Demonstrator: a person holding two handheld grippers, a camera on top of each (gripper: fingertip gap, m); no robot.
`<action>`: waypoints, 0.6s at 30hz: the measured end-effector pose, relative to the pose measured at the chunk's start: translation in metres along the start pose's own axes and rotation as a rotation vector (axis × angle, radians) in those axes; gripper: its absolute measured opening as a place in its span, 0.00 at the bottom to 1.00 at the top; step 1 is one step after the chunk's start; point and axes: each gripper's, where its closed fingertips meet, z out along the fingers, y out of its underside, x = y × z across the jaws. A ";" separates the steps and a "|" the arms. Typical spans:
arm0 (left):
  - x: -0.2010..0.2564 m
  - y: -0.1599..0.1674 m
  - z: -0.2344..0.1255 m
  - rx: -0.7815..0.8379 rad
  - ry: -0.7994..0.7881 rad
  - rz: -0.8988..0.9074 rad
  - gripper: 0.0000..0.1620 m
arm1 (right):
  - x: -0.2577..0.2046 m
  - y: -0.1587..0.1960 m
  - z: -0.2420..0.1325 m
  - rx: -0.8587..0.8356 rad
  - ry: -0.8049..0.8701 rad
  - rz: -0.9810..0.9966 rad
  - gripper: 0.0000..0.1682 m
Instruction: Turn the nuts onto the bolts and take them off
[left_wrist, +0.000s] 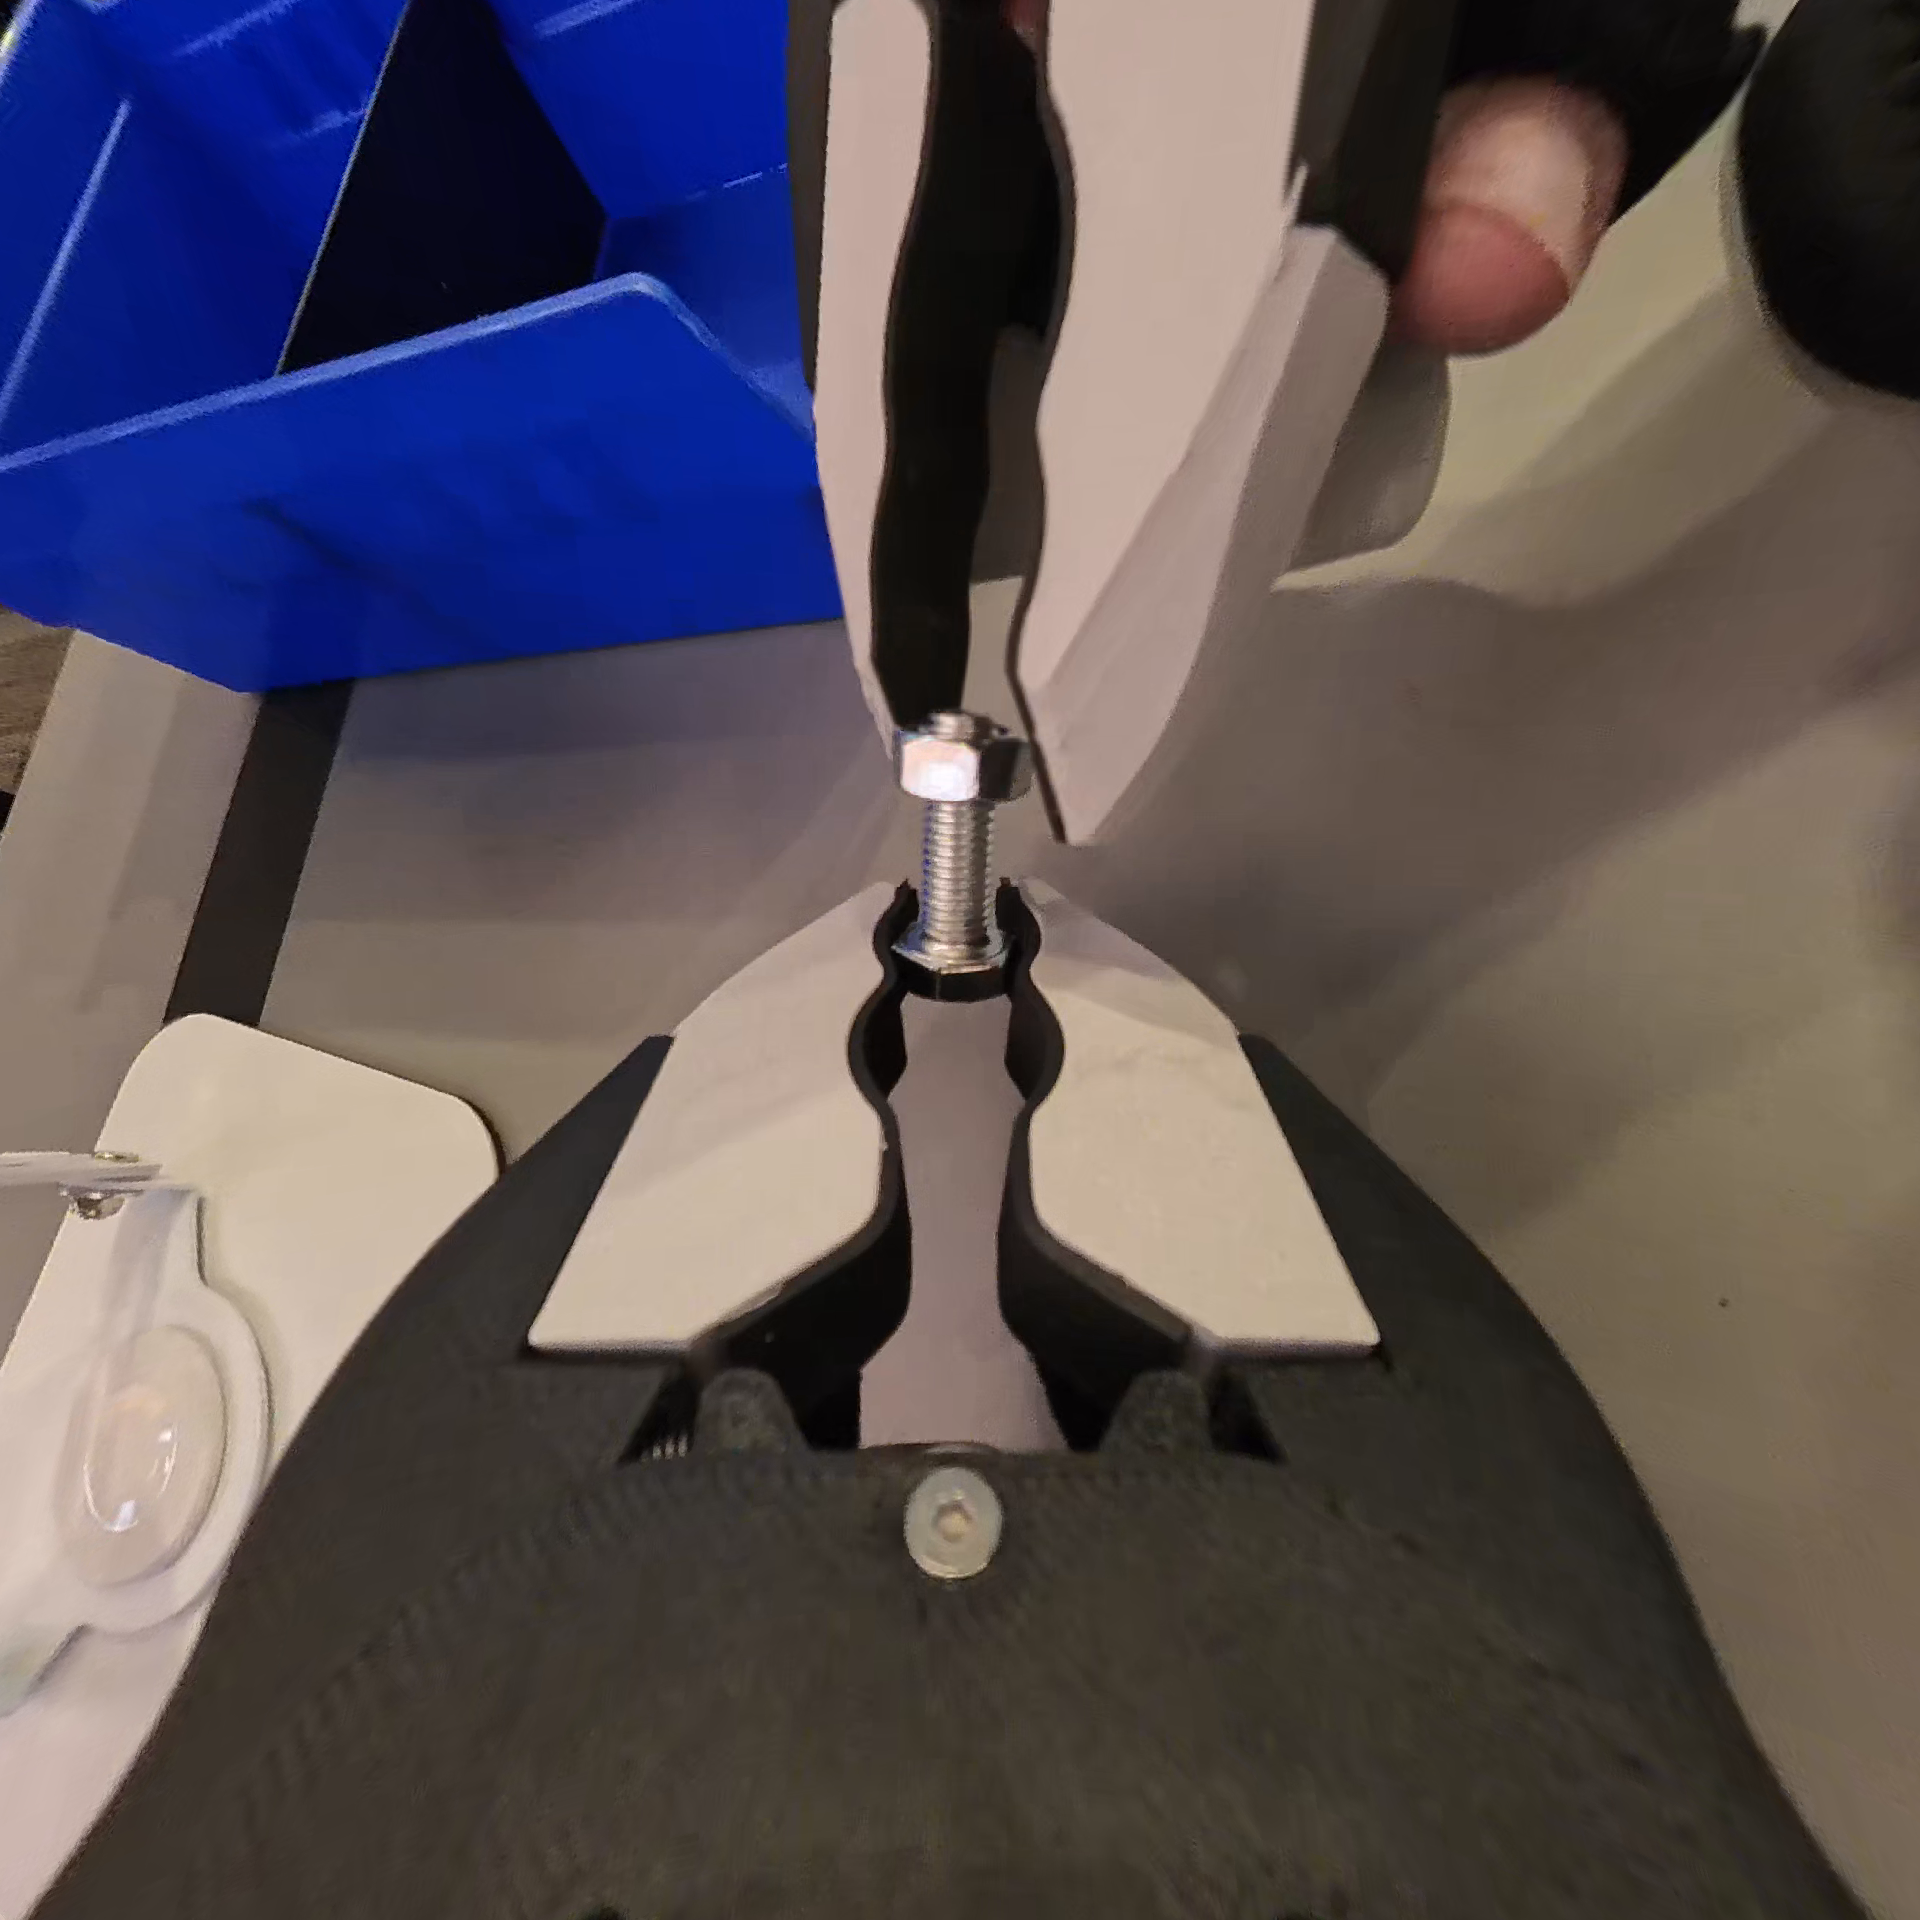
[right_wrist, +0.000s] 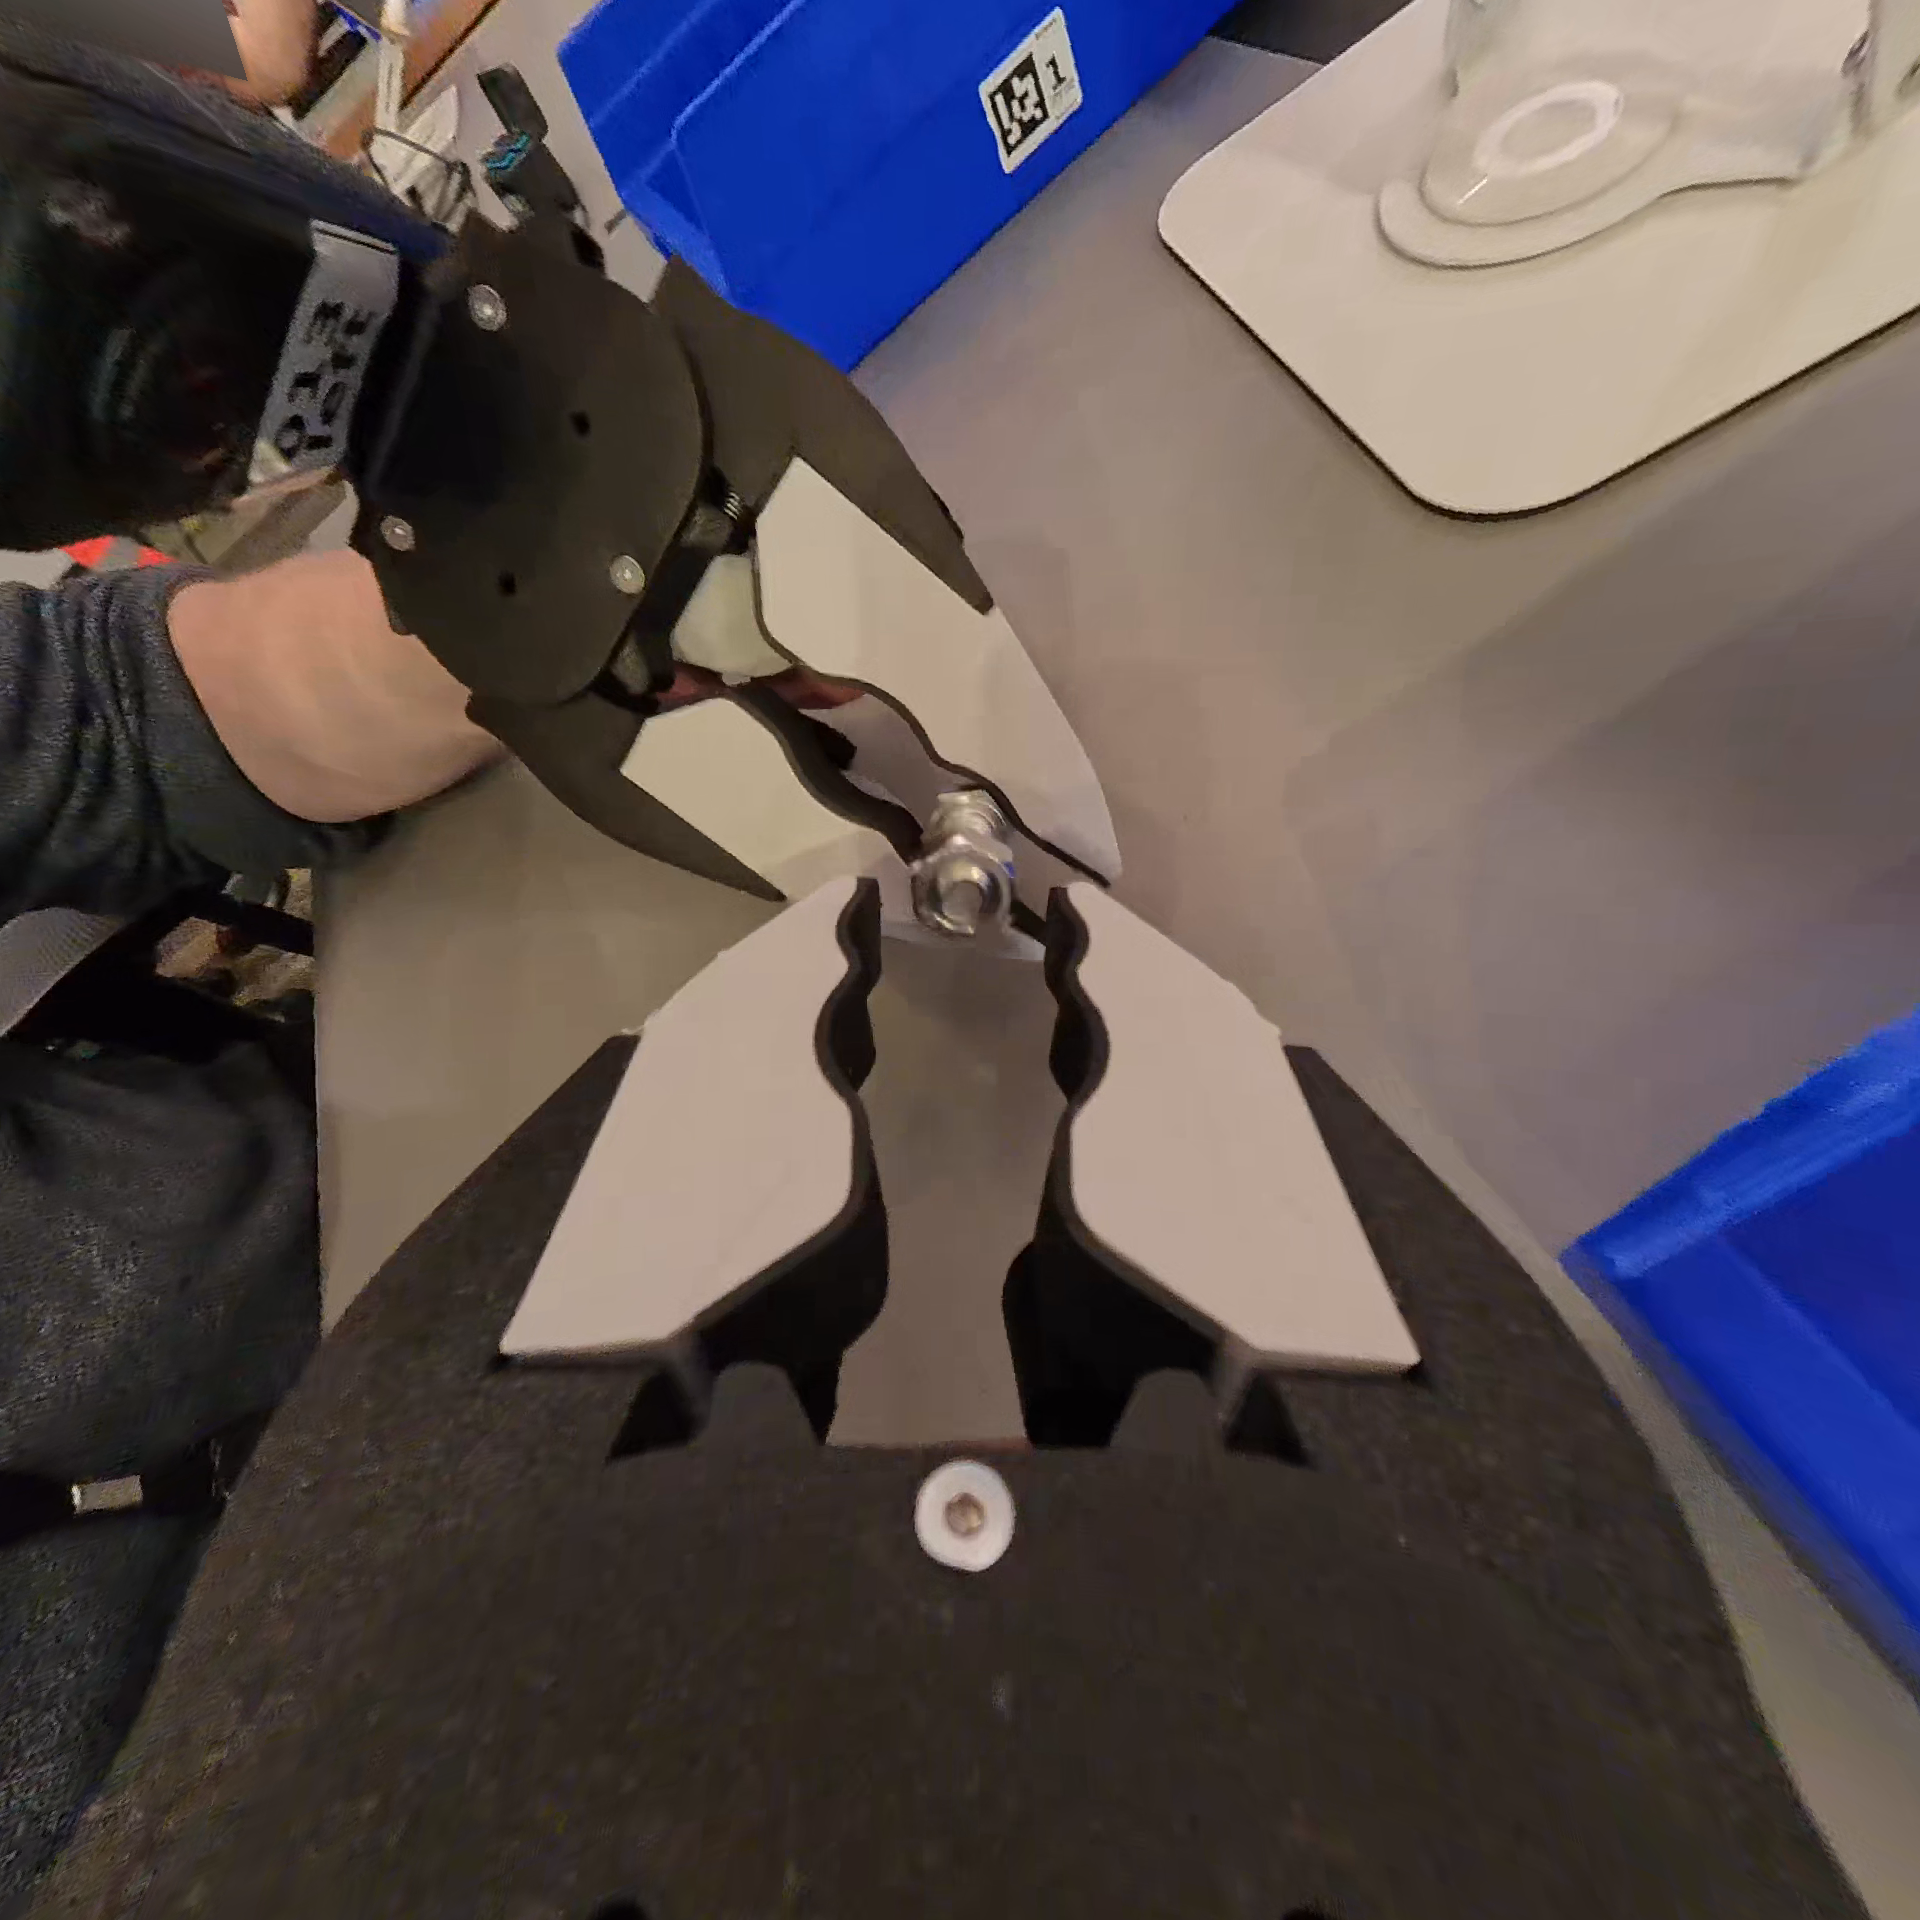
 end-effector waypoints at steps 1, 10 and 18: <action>0.002 0.000 0.001 -0.005 0.012 -0.002 0.09 | -0.002 -0.001 0.001 0.010 -0.012 0.001 0.17; 0.015 0.004 0.002 -0.015 0.123 -0.039 0.09 | -0.004 0.008 0.005 -0.120 0.043 -0.300 0.10; 0.058 0.005 -0.002 0.037 0.488 -0.156 0.09 | -0.006 0.025 0.001 -0.586 0.205 -1.553 0.10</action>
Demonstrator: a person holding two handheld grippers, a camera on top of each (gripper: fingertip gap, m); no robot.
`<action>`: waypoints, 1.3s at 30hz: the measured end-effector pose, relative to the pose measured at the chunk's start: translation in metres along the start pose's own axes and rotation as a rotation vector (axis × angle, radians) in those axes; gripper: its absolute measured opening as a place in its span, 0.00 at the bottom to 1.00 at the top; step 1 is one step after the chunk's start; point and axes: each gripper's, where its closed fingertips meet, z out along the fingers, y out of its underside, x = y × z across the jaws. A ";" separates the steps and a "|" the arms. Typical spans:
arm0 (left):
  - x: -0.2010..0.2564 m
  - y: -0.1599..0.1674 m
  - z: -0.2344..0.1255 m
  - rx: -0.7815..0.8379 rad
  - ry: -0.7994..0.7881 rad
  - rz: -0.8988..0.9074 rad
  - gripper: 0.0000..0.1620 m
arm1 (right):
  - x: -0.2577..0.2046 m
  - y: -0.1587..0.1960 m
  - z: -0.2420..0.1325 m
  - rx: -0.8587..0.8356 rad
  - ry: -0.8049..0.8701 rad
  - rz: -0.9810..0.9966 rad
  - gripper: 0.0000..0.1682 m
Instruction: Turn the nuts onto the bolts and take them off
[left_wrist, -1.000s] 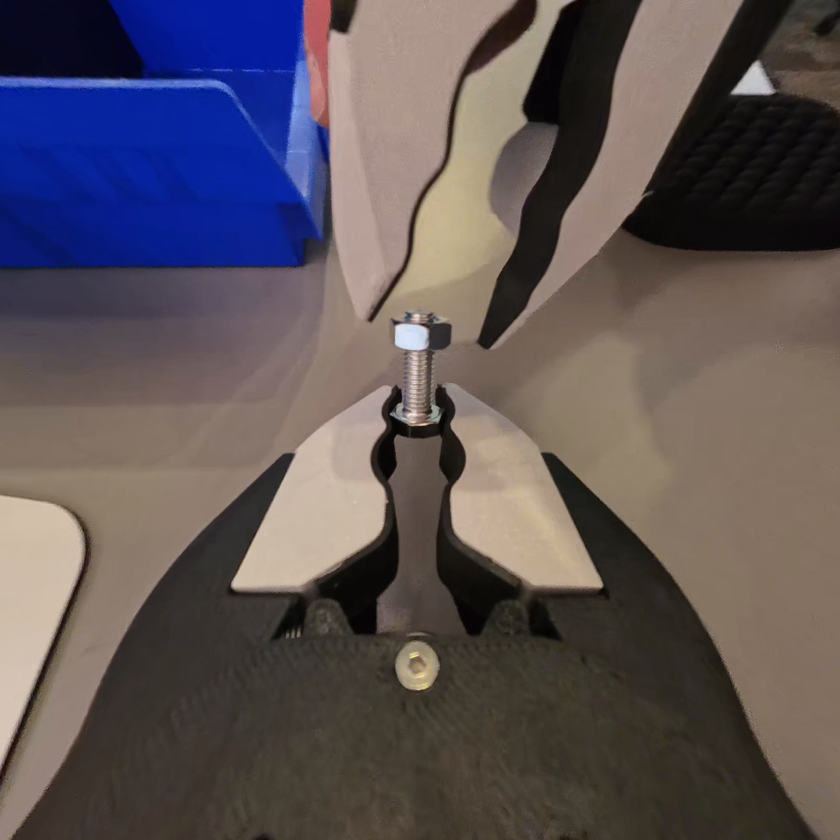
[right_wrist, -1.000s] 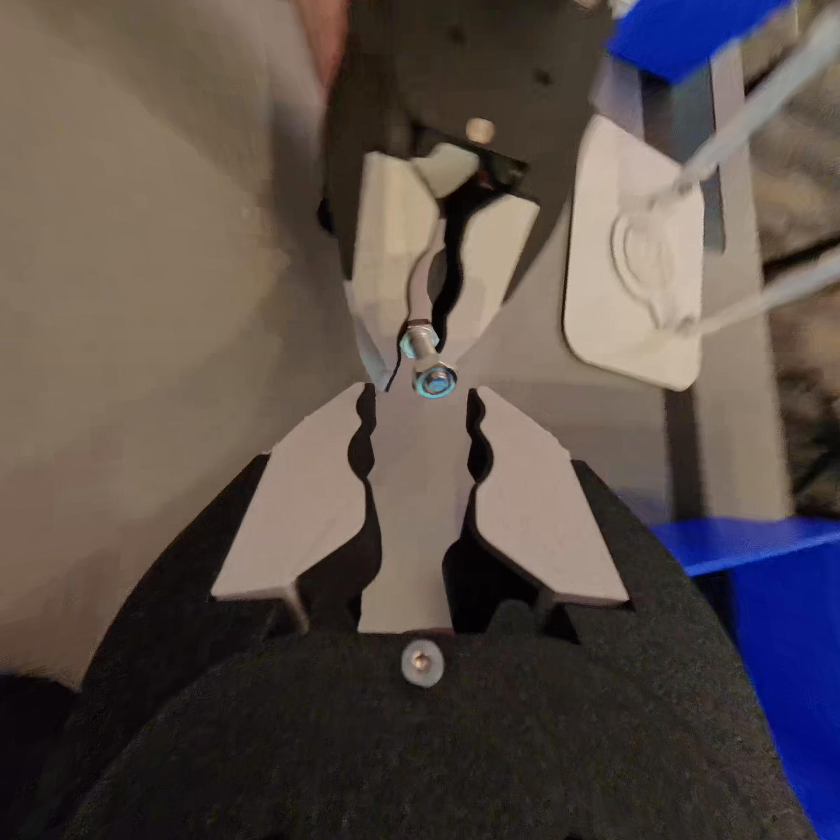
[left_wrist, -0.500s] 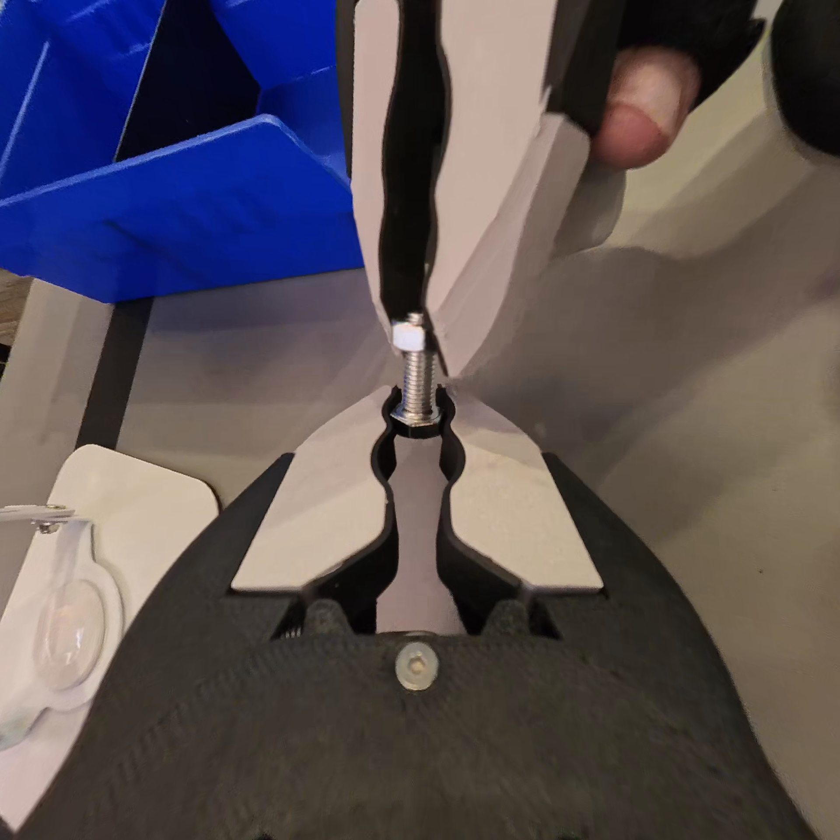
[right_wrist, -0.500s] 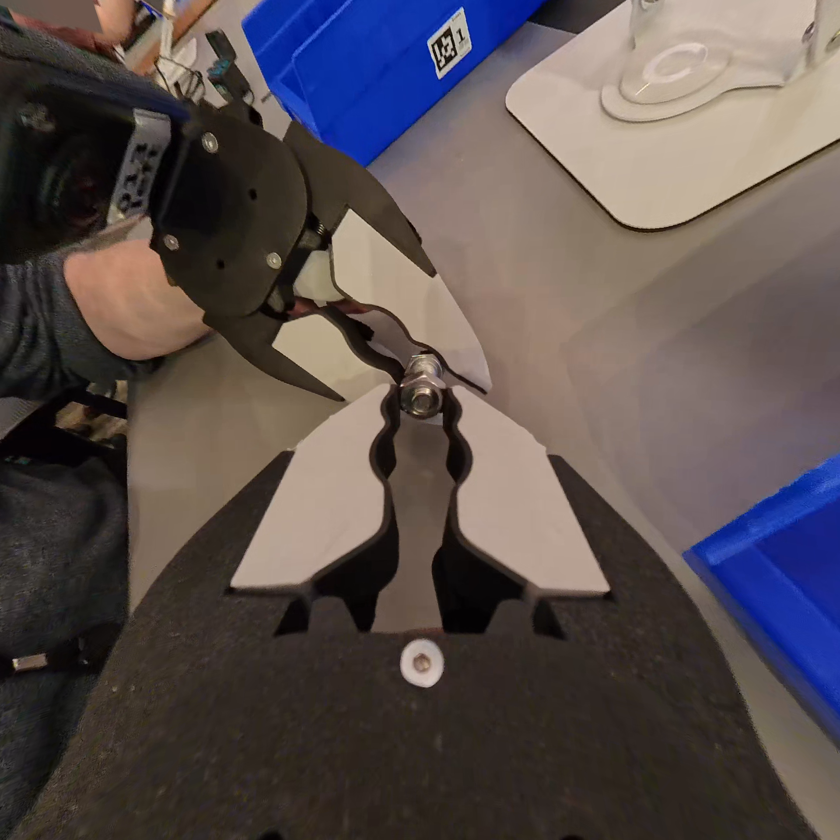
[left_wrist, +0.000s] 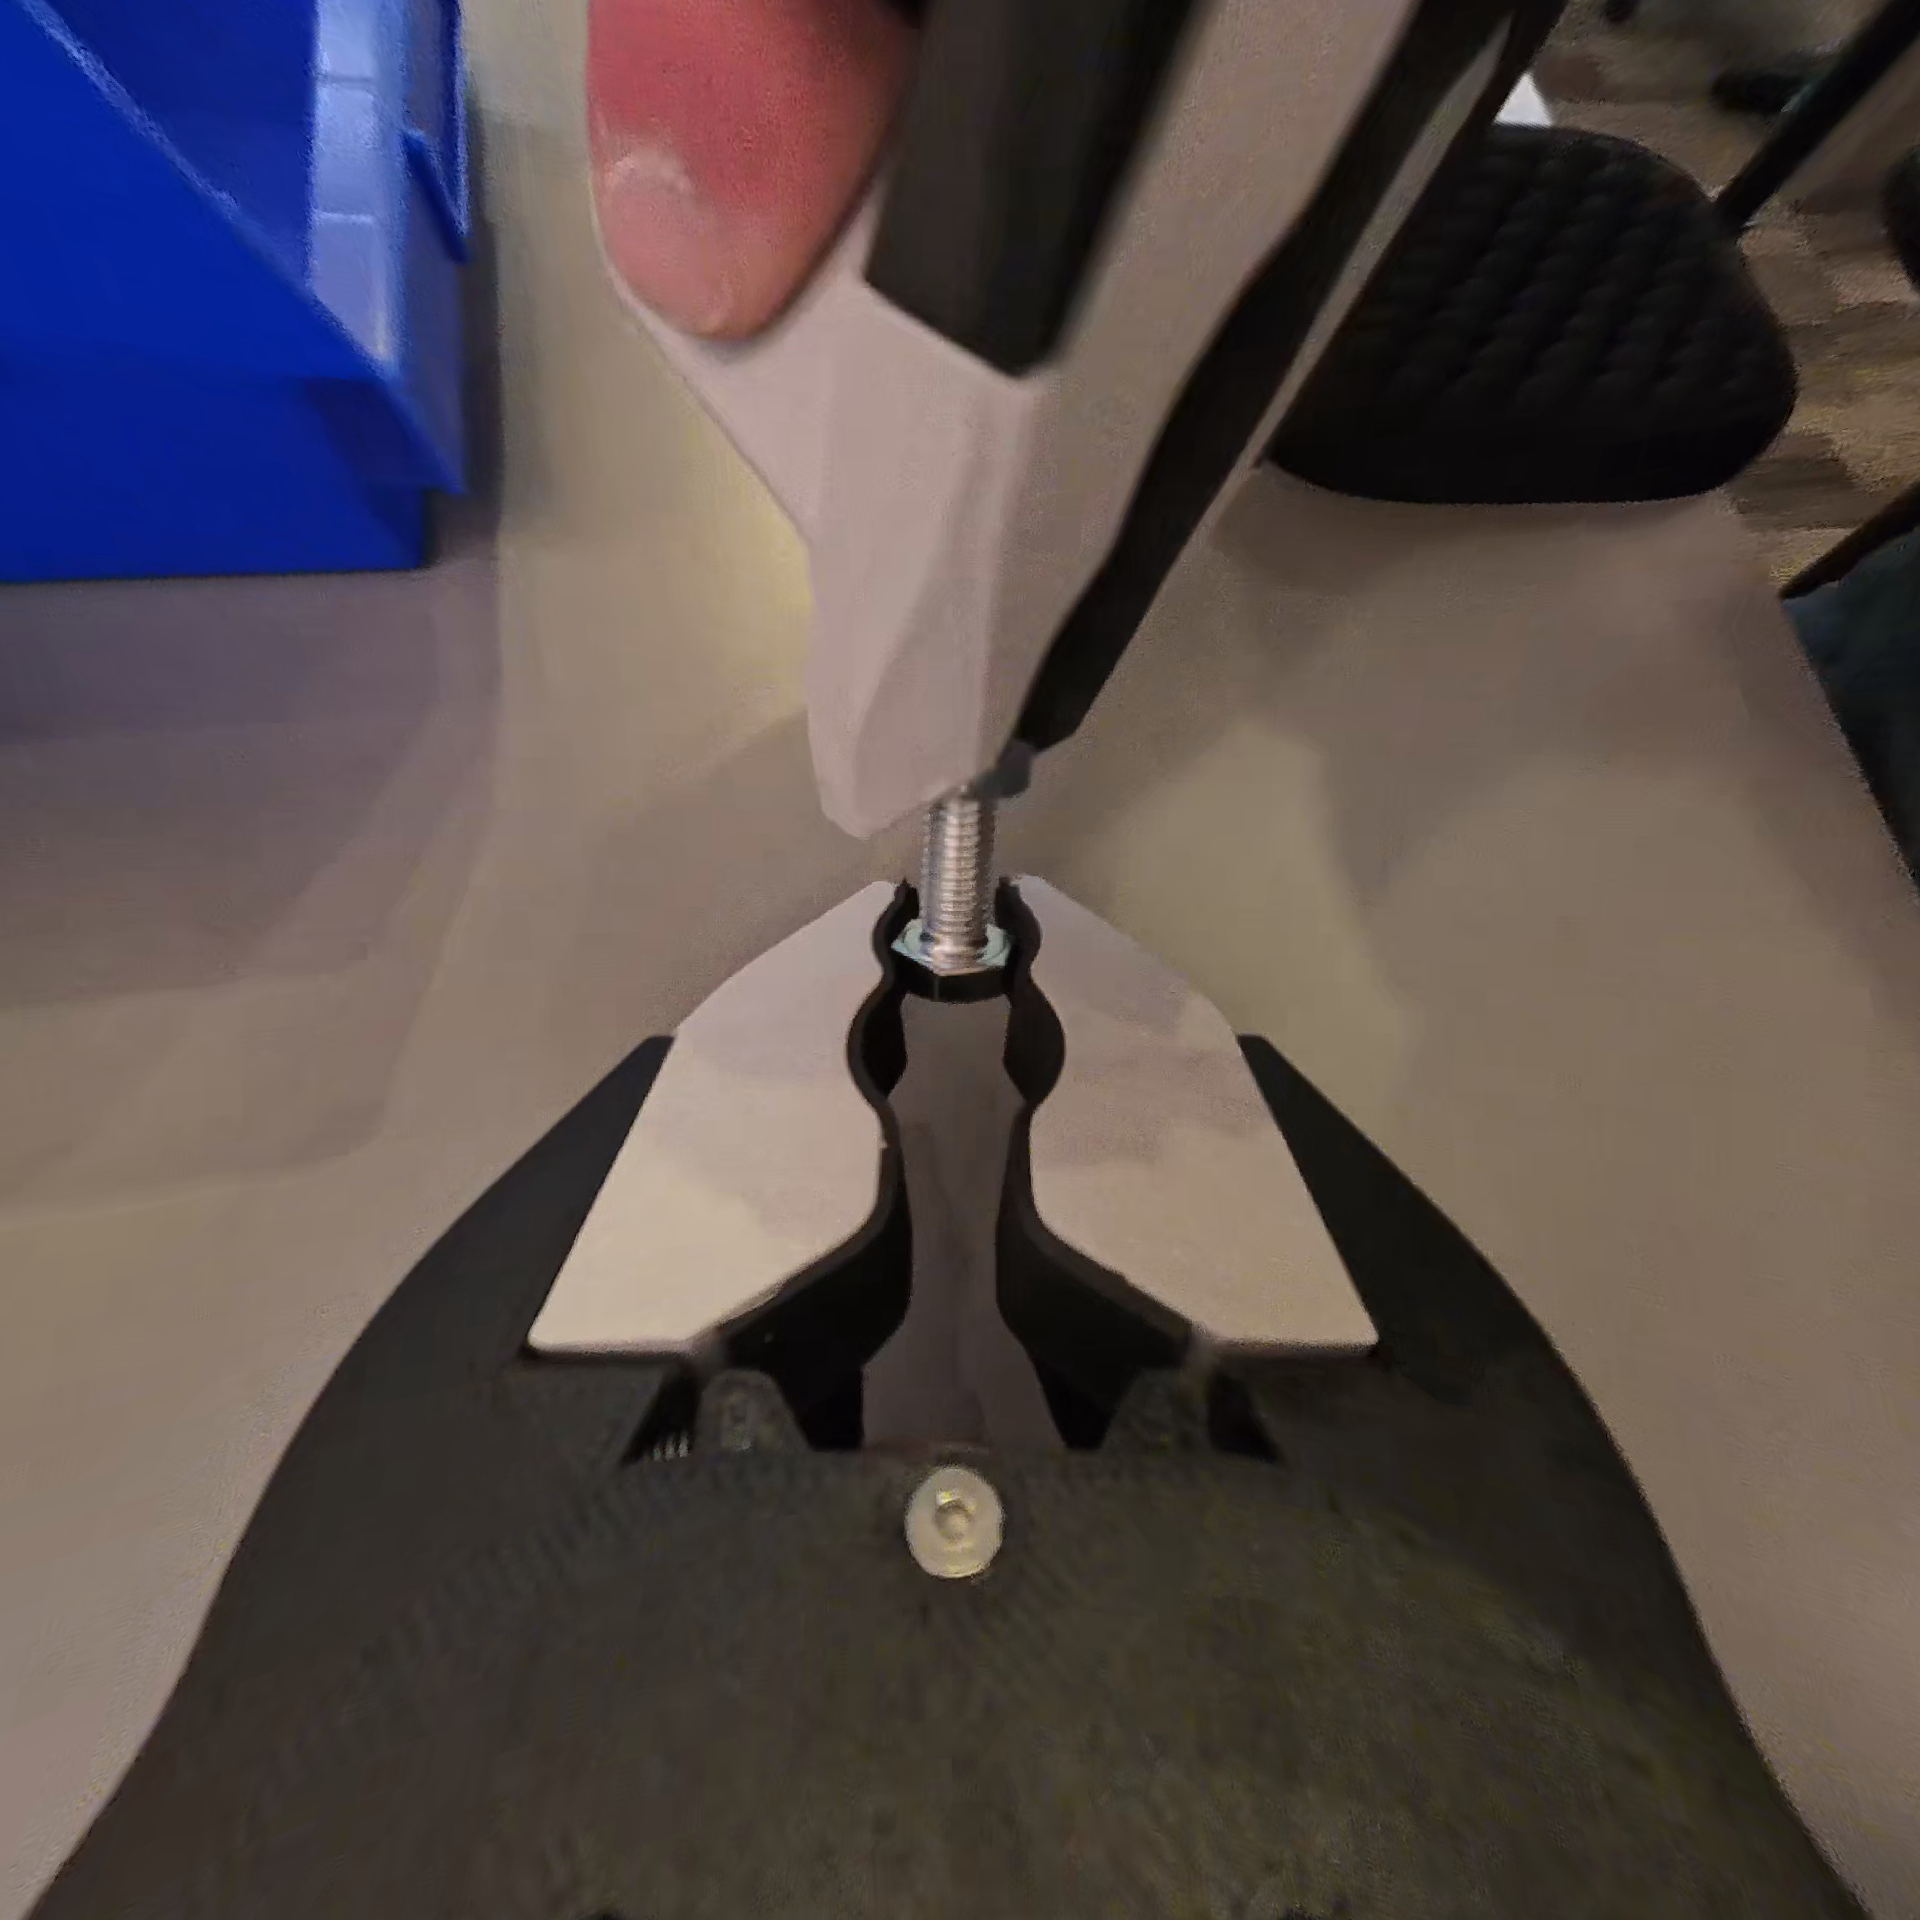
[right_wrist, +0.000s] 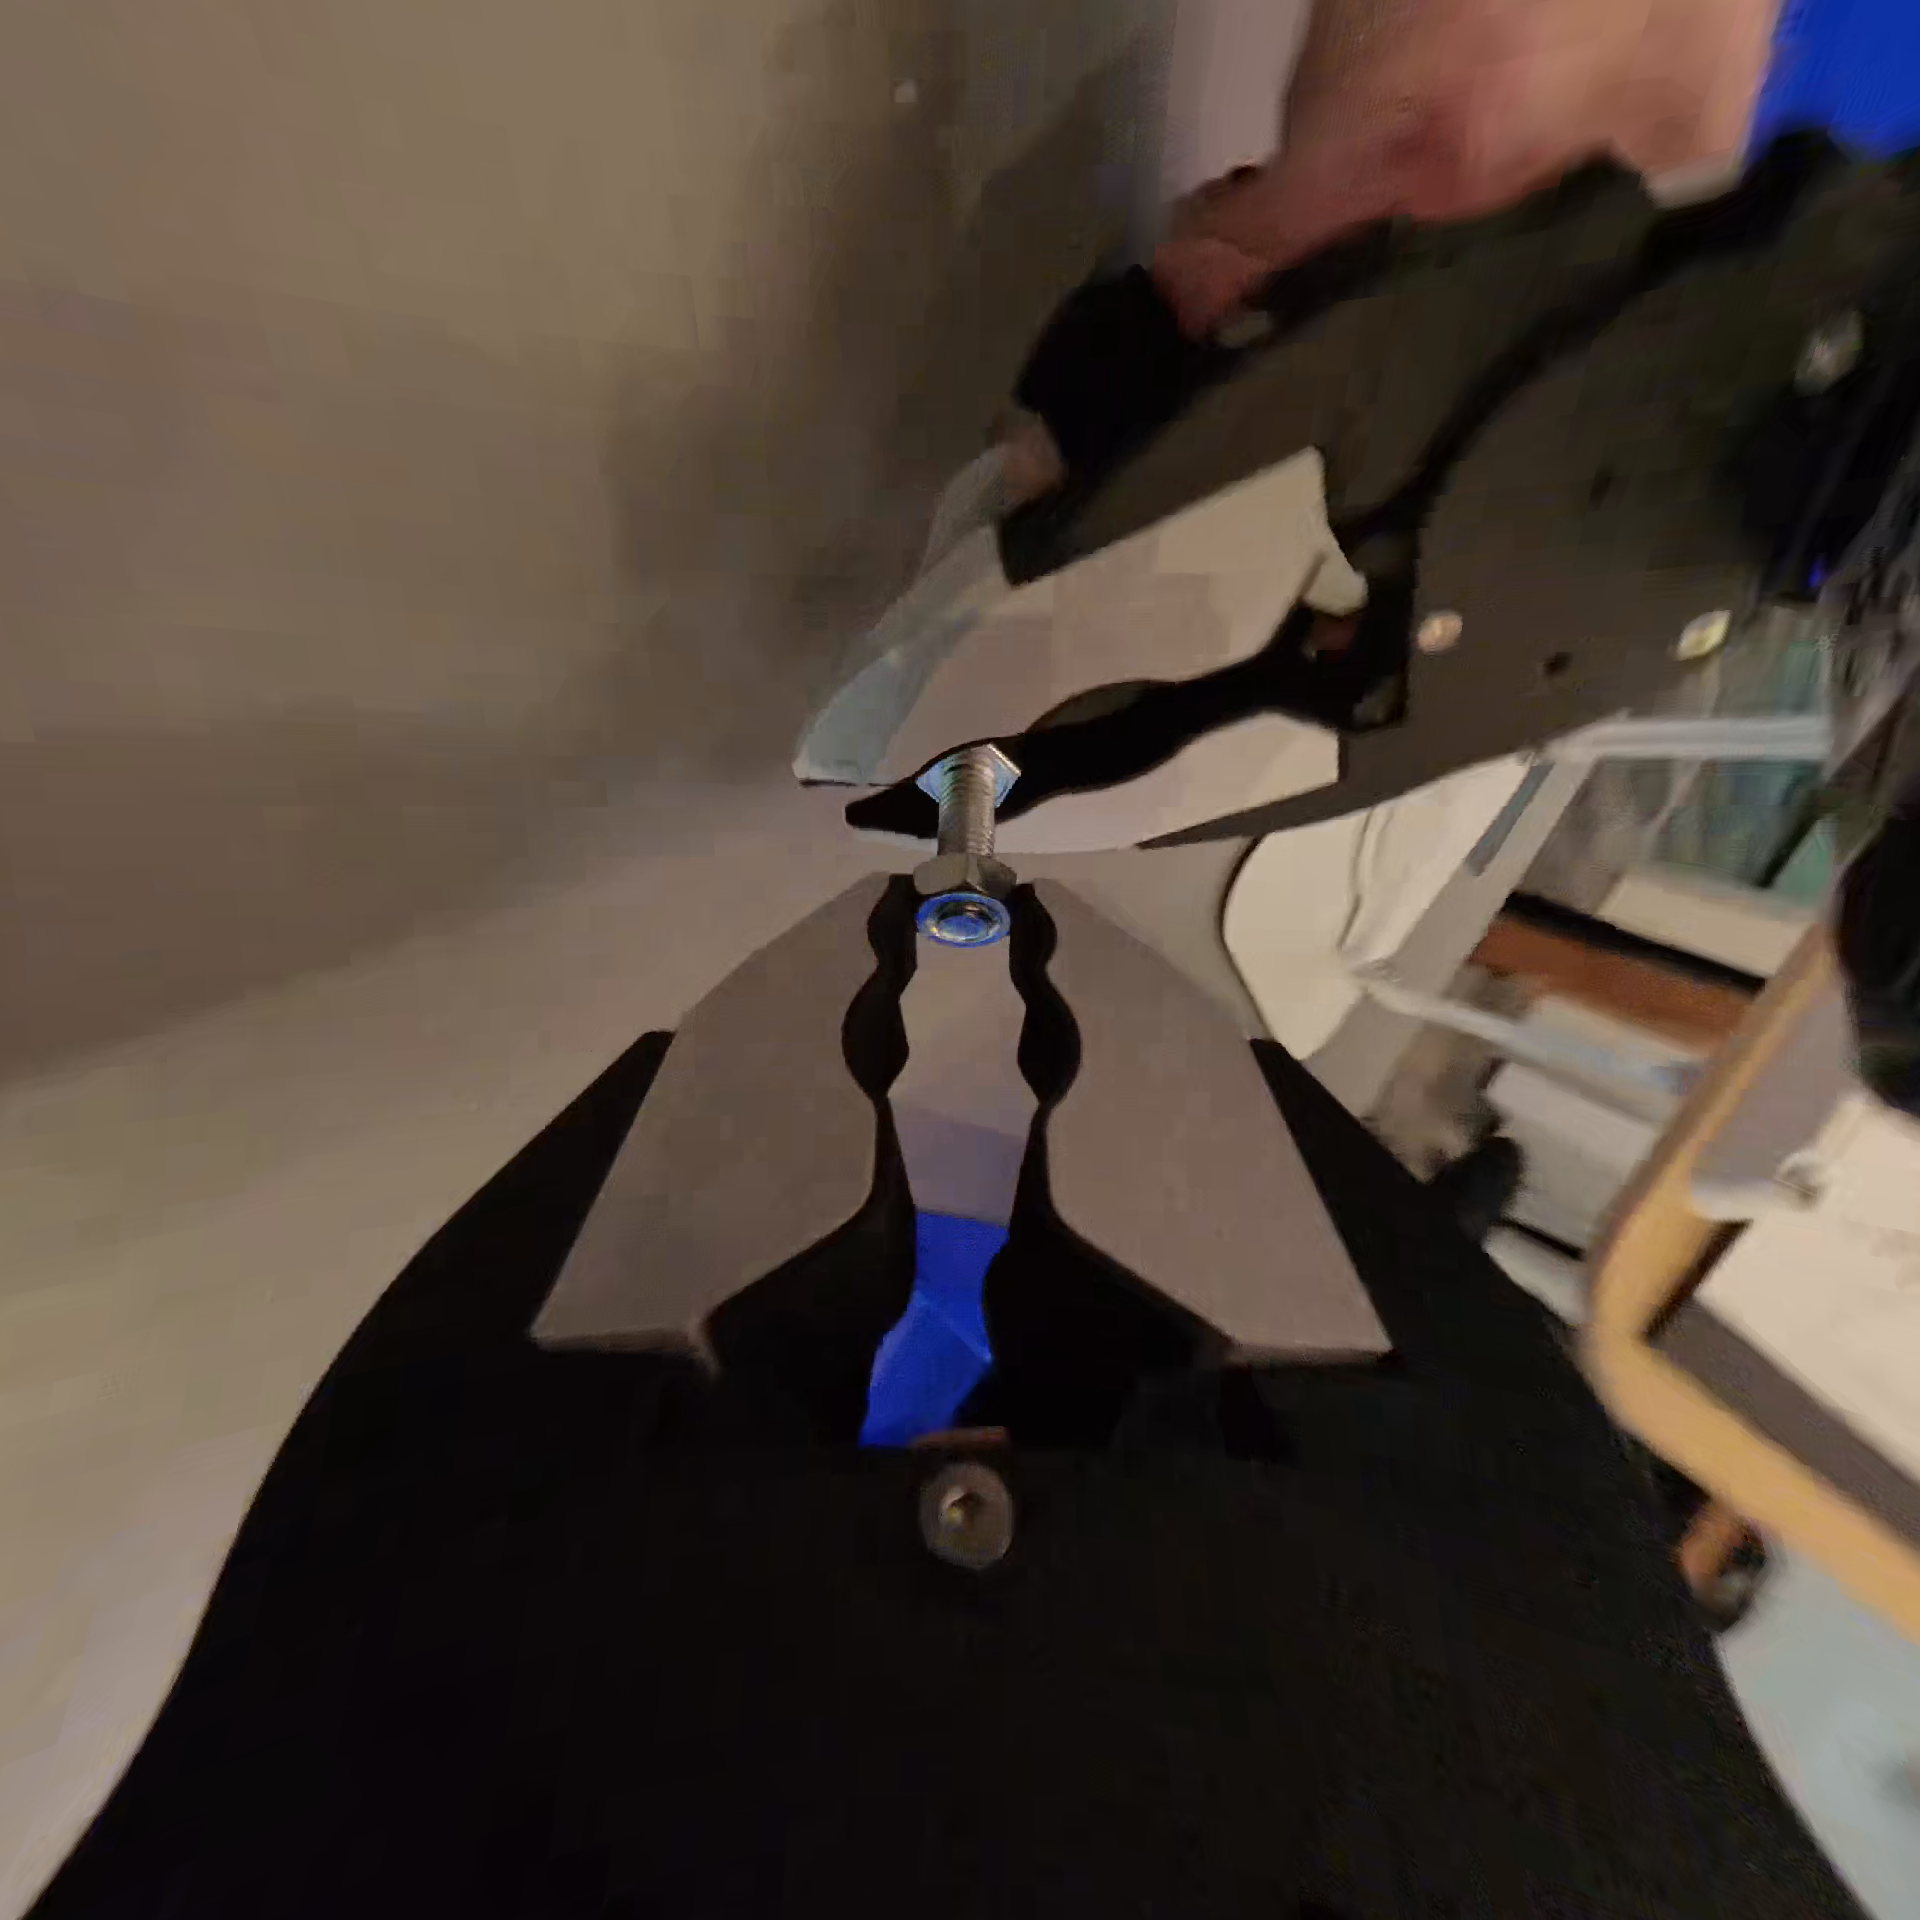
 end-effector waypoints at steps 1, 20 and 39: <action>0.002 0.001 0.001 0.004 0.020 -0.007 0.09 | 0.000 -0.001 0.001 -0.029 0.001 -0.071 0.10; -0.041 -0.011 -0.016 -0.016 -0.370 0.103 0.09 | 0.014 0.006 -0.001 0.560 -0.219 1.501 0.18; -0.004 -0.007 0.001 -0.015 -0.084 0.040 0.09 | -0.005 0.010 0.002 0.013 -0.029 0.130 0.10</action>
